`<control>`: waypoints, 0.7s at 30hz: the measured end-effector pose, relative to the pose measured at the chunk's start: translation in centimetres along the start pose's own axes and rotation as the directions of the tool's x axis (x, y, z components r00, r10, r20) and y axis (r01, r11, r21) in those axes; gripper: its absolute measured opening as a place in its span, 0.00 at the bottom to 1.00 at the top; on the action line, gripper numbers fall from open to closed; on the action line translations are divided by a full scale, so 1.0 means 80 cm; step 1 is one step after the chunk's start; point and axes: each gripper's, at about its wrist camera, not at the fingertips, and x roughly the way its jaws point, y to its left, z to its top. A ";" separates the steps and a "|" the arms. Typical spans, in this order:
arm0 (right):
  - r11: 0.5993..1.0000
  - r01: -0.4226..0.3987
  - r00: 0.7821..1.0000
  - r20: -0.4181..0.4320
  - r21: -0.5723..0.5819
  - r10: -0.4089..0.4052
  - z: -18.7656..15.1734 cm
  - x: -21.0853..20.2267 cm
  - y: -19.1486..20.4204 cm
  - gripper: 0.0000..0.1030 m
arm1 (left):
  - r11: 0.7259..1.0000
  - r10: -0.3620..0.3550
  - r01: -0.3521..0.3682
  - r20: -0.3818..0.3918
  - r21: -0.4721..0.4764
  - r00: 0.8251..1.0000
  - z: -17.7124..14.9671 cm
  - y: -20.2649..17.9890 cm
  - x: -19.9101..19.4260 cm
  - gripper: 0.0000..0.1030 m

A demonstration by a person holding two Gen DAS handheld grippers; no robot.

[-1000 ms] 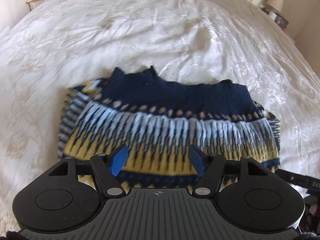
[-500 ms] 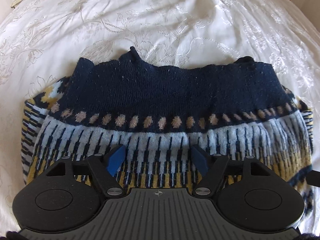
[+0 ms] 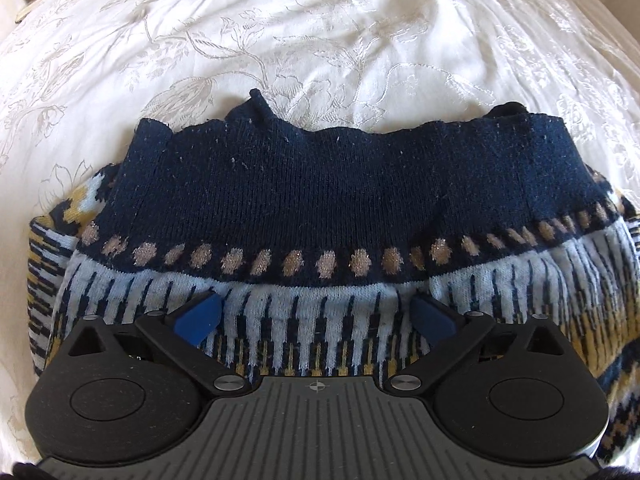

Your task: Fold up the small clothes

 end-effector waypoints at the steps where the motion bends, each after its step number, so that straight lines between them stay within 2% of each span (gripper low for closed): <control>1: 1.000 -0.003 1.000 0.004 0.000 0.003 -0.001 0.000 0.000 1.00 | 1.000 0.002 -0.002 0.005 0.002 1.000 -0.001 -0.001 0.000 1.00; 6: 1.000 0.003 1.000 -0.002 0.018 -0.003 0.002 0.000 0.003 0.99 | 1.000 -0.010 0.010 0.014 -0.002 1.000 -0.005 0.000 -0.001 1.00; 7: 1.000 0.011 1.000 -0.002 0.024 -0.011 0.003 0.000 0.006 0.92 | 1.000 -0.022 0.022 0.010 -0.003 1.000 -0.007 0.004 -0.005 0.99; 8: 0.999 0.022 1.000 -0.002 0.028 -0.022 0.005 0.002 0.008 0.73 | 0.999 -0.037 0.037 0.001 -0.002 0.999 -0.006 0.008 -0.008 0.99; 9: 0.998 0.049 0.999 -0.004 0.031 -0.049 0.006 0.003 0.012 0.63 | 0.998 -0.057 0.057 -0.011 0.000 0.998 -0.004 0.014 -0.013 0.98; 10: 0.995 0.093 0.996 -0.006 0.029 -0.093 0.006 0.004 0.016 0.49 | 0.997 -0.073 0.073 -0.018 -0.003 0.997 -0.002 0.018 -0.019 0.94; 11: 0.992 0.124 0.992 -0.009 0.017 -0.124 0.007 0.004 0.020 0.43 | 0.996 -0.089 0.089 -0.015 -0.013 0.996 -0.001 0.024 -0.028 0.86; 14: 0.981 0.189 0.982 0.003 -0.037 -0.189 0.007 0.000 0.043 0.34 | 0.989 -0.127 0.128 0.008 -0.068 0.992 -0.010 0.046 -0.060 0.81; 18: 0.971 0.231 0.973 0.034 -0.069 -0.229 0.004 -0.009 0.087 0.32 | 0.987 -0.118 0.125 0.074 -0.100 0.990 -0.041 0.074 -0.108 0.81; 21: 0.966 0.242 0.970 0.041 -0.093 -0.239 0.003 -0.010 0.123 0.31 | 0.982 -0.121 0.131 0.079 -0.136 0.989 -0.072 0.099 -0.131 0.81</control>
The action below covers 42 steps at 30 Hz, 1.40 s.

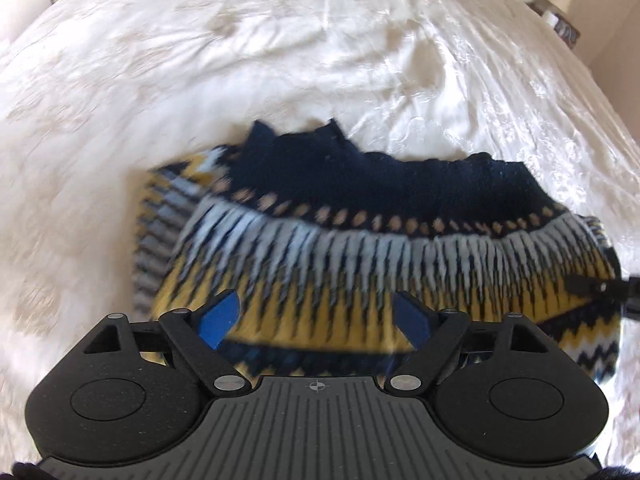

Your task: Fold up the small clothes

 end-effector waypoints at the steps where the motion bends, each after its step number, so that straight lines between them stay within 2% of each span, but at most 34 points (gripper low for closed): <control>1: 1.000 0.001 1.000 -0.002 -0.014 -0.001 0.001 -0.002 0.013 0.31 | 1.000 0.000 0.000 -0.002 -0.019 1.000 -0.010 0.010 -0.008 0.81; 9: 0.992 -0.008 1.000 -0.029 -0.127 0.004 0.005 0.007 0.124 0.30 | 0.991 0.014 -0.013 0.006 -0.134 1.000 -0.077 0.082 -0.061 0.81; 16: 0.978 -0.022 0.996 -0.090 -0.206 0.004 -0.008 0.061 0.211 0.29 | 0.977 0.012 -0.010 0.006 -0.211 1.000 -0.113 0.138 -0.081 0.81; 21: 0.959 0.011 0.985 -0.165 -0.284 -0.060 -0.037 0.122 0.263 0.29 | 0.971 0.023 -0.021 0.005 -0.239 1.000 -0.130 0.167 -0.092 0.81; 25: 0.931 0.090 0.971 -0.176 -0.354 -0.161 -0.058 0.163 0.293 0.31 | 0.964 0.030 -0.028 0.002 -0.265 1.000 -0.139 0.184 -0.098 0.81; 27: 0.926 0.110 0.967 -0.177 -0.360 -0.183 -0.063 0.176 0.300 0.38 | 0.962 0.031 -0.030 -0.001 -0.271 1.000 -0.142 0.191 -0.099 0.81; 28: 0.931 0.100 0.969 -0.178 -0.350 -0.171 -0.067 0.178 0.304 0.45 | 0.962 0.031 -0.030 -0.002 -0.272 1.000 -0.142 0.193 -0.100 0.81; 29: 0.938 0.068 0.974 -0.179 -0.339 -0.136 -0.067 0.179 0.307 0.48 | 0.962 0.030 -0.029 -0.002 -0.272 1.000 -0.143 0.194 -0.100 0.81; 32: 0.948 -0.063 0.985 -0.174 -0.312 0.008 -0.071 0.169 0.319 0.48 | 0.964 0.023 -0.021 0.003 -0.266 1.000 -0.140 0.198 -0.102 0.81; 35: 0.941 -0.108 0.988 -0.138 -0.321 0.067 -0.071 0.152 0.326 0.48 | 0.968 0.013 -0.009 0.012 -0.252 1.000 -0.134 0.198 -0.103 0.81; 39: 0.927 -0.071 0.995 -0.095 -0.369 0.038 -0.072 0.125 0.312 0.52 | 0.973 -0.008 0.014 0.030 -0.230 1.000 -0.116 0.194 -0.103 0.81; 42: 0.882 -0.005 0.996 -0.078 -0.471 -0.036 -0.088 0.110 0.303 0.55 | 0.974 -0.033 0.041 0.039 -0.222 0.999 -0.100 0.192 -0.102 0.81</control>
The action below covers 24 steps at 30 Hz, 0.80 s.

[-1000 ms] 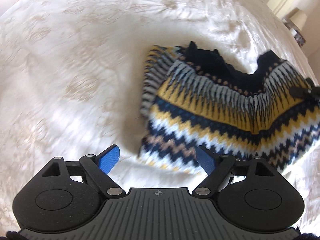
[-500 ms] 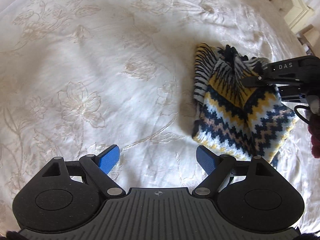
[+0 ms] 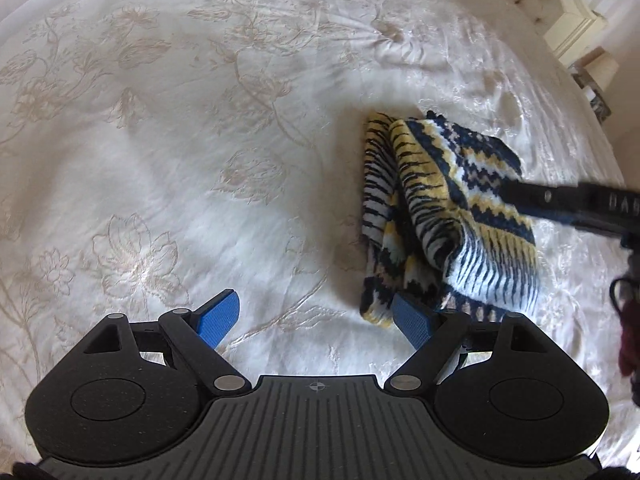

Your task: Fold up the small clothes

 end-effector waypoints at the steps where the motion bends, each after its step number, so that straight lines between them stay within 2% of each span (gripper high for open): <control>1: 0.999 0.024 1.000 -0.009 -0.047 -0.025 -0.008 -0.002 0.004 0.55 | 1.000 -0.008 0.008 0.001 0.006 1.000 0.006 -0.003 0.002 0.81; 5: 0.964 0.109 0.993 -0.016 -0.241 -0.116 -0.051 -0.007 0.028 0.63 | 0.999 -0.025 0.025 0.001 0.034 1.000 0.027 -0.014 0.009 0.81; 7: 0.931 0.142 0.988 -0.007 -0.335 -0.153 -0.077 -0.005 0.045 0.64 | 0.999 -0.036 0.036 -0.002 0.035 0.999 0.035 -0.017 0.012 0.81; 9: 0.889 0.183 0.981 0.014 -0.419 -0.195 -0.099 0.001 0.065 0.70 | 0.998 -0.053 0.053 -0.008 0.026 0.999 0.042 -0.018 0.014 0.81; 11: 0.824 0.245 0.966 0.059 -0.511 -0.251 -0.123 0.009 0.086 0.85 | 0.998 -0.067 0.067 -0.020 0.017 0.998 0.049 -0.020 0.017 0.81; 14: 0.711 0.315 0.944 0.128 -0.629 -0.305 -0.151 0.026 0.115 0.86 | 0.995 -0.098 0.098 -0.041 0.006 0.994 0.060 -0.022 0.021 0.81; 16: 0.650 0.327 0.937 0.145 -0.686 -0.319 -0.163 0.039 0.127 0.86 | 0.994 -0.112 0.112 -0.049 0.001 0.993 0.067 -0.024 0.022 0.81; 18: 0.607 0.335 0.930 0.150 -0.721 -0.335 -0.168 0.050 0.132 0.80 | 0.992 -0.129 0.129 -0.059 -0.003 0.990 0.073 -0.028 0.024 0.81; 20: 0.584 0.346 0.923 0.154 -0.734 -0.353 -0.169 0.058 0.131 0.58 | 0.987 -0.158 0.157 -0.071 -0.017 0.985 0.078 -0.031 0.027 0.81; 21: 0.596 0.347 0.922 0.148 -0.724 -0.357 -0.165 0.058 0.129 0.54 | 0.985 -0.173 0.172 -0.077 -0.025 0.982 0.080 -0.033 0.029 0.81; 22: 0.631 0.339 0.927 0.132 -0.698 -0.351 -0.160 0.054 0.122 0.43 | 0.981 -0.194 0.191 -0.087 -0.038 0.977 0.083 -0.035 0.032 0.81; 23: 0.676 0.331 0.932 0.119 -0.658 -0.341 -0.151 0.049 0.114 0.27 | 0.977 -0.209 0.205 -0.095 -0.049 0.973 0.084 -0.037 0.035 0.81; 24: 0.720 0.330 0.936 0.113 -0.610 -0.333 -0.142 0.042 0.106 0.20 | 0.972 -0.230 0.225 -0.108 -0.063 0.967 0.086 -0.040 0.040 0.81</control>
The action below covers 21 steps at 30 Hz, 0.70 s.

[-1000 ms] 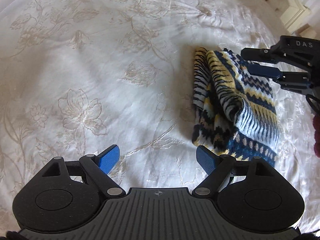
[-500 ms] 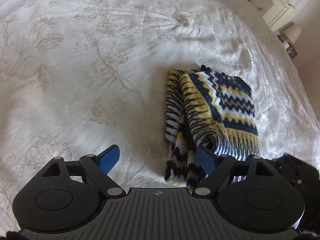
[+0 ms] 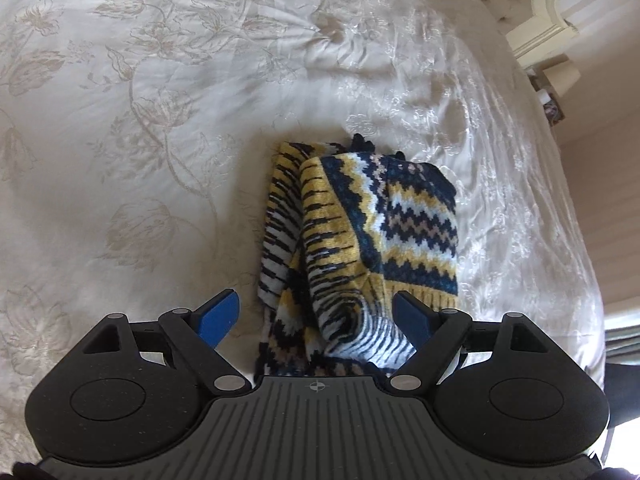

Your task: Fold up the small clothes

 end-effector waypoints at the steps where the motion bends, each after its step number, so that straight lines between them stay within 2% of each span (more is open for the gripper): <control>1: 0.998 -0.008 1.000 0.010 0.059 0.008 0.000 -0.004 -0.011 0.19 | 1.000 -0.019 0.019 -0.011 -0.009 1.000 0.002 -0.002 0.005 0.81; 4: 0.983 -0.037 0.998 0.053 0.178 0.028 -0.002 -0.021 -0.039 0.18 | 0.996 -0.079 0.077 -0.051 -0.036 0.996 0.007 -0.009 0.029 0.81; 9: 0.973 -0.077 0.995 0.086 0.219 0.059 -0.005 -0.034 -0.047 0.18 | 0.987 -0.137 0.129 -0.084 -0.093 0.987 0.018 -0.017 0.071 0.81; 12: 0.969 -0.092 0.993 0.086 0.230 0.074 -0.006 -0.030 -0.044 0.18 | 0.988 -0.129 0.121 -0.086 -0.092 0.988 0.030 -0.022 0.090 0.80; 13: 0.967 -0.098 0.993 0.084 0.235 0.080 -0.007 -0.029 -0.043 0.18 | 0.991 -0.119 0.112 -0.087 -0.077 0.989 0.033 -0.024 0.095 0.74; 15: 0.964 -0.109 0.992 0.086 0.242 0.090 -0.006 -0.026 -0.041 0.18 | 0.994 -0.111 0.109 -0.072 -0.034 0.991 0.035 -0.026 0.099 0.46; 16: 0.963 -0.113 0.992 0.086 0.244 0.095 -0.006 -0.026 -0.041 0.18 | 0.995 -0.095 0.095 -0.056 -0.010 0.994 0.035 -0.027 0.097 0.12; 18: 0.959 -0.123 0.990 0.092 0.254 0.103 -0.005 -0.028 -0.040 0.18 | 0.997 -0.074 0.075 -0.043 0.026 0.996 0.036 -0.030 0.088 0.13; 21: 0.948 -0.151 0.985 0.118 0.279 0.122 0.001 -0.036 -0.042 0.18 | 0.991 -0.085 0.084 -0.001 0.107 0.996 0.036 -0.036 0.061 0.13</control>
